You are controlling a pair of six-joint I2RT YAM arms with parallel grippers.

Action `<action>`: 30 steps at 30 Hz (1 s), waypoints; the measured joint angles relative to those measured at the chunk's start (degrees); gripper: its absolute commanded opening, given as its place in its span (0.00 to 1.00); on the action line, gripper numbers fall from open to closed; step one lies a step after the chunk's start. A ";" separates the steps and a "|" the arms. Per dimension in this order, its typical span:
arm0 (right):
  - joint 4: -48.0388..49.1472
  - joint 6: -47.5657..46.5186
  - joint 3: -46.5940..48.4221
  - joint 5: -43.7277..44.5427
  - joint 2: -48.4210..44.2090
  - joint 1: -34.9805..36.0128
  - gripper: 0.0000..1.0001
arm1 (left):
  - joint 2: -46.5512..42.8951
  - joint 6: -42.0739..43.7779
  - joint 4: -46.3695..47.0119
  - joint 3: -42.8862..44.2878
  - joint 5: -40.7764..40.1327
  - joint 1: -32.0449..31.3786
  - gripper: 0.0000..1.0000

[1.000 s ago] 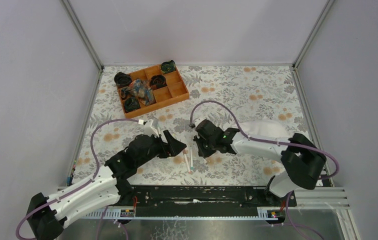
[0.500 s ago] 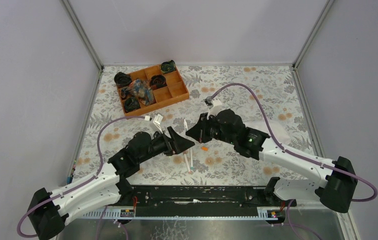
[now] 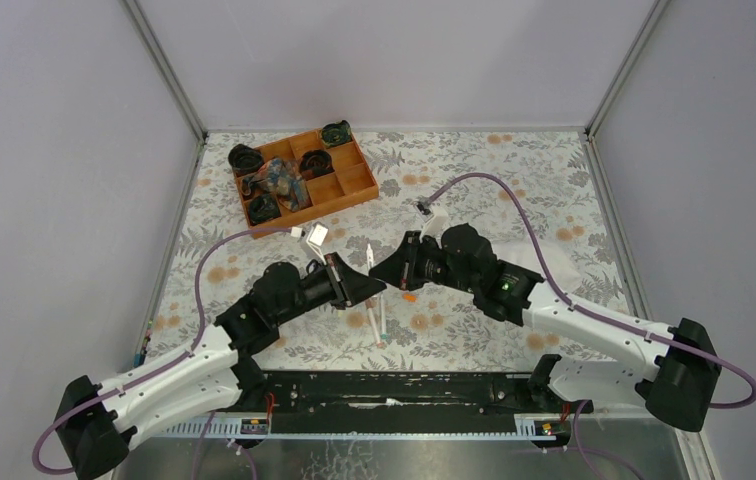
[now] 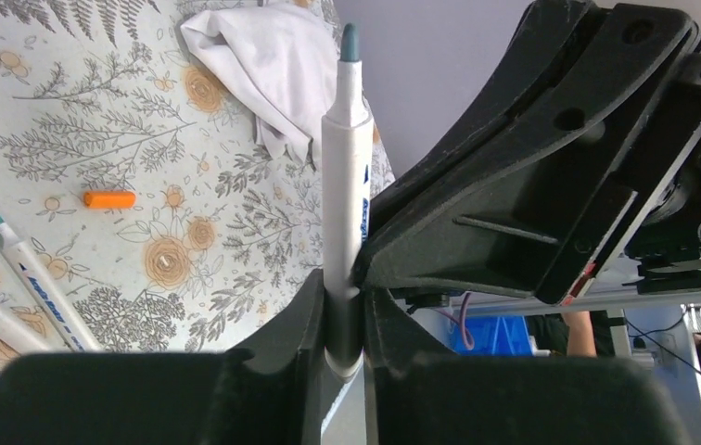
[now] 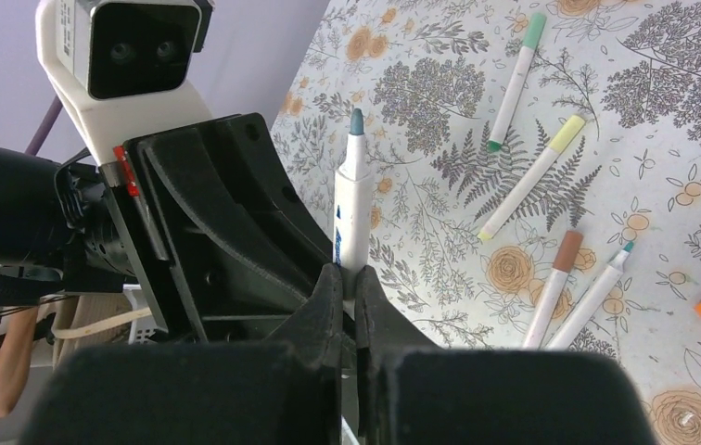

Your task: Insert the pens into the pen caps

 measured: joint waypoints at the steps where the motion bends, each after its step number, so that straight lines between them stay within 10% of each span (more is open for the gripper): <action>1: 0.02 0.13 -0.11 -0.11 -0.11 -0.02 0.10 | -0.04 0.07 0.00 0.02 0.04 -0.02 0.00; 6: -0.17 0.59 -0.02 -0.46 -0.63 0.00 0.41 | -0.66 2.08 0.02 0.07 1.70 -0.04 0.00; 13: -0.90 -0.74 2.99 -0.76 -0.39 0.00 0.46 | -2.34 5.97 0.00 0.09 6.49 -0.04 0.00; 23: -1.07 -2.62 6.10 -1.36 1.33 -0.02 0.07 | -4.31 8.83 -0.22 0.50 9.62 -0.04 0.00; 30: -1.03 -2.84 6.12 -1.73 1.27 -0.20 0.00 | -3.28 9.97 -1.31 2.10 9.79 -0.04 0.32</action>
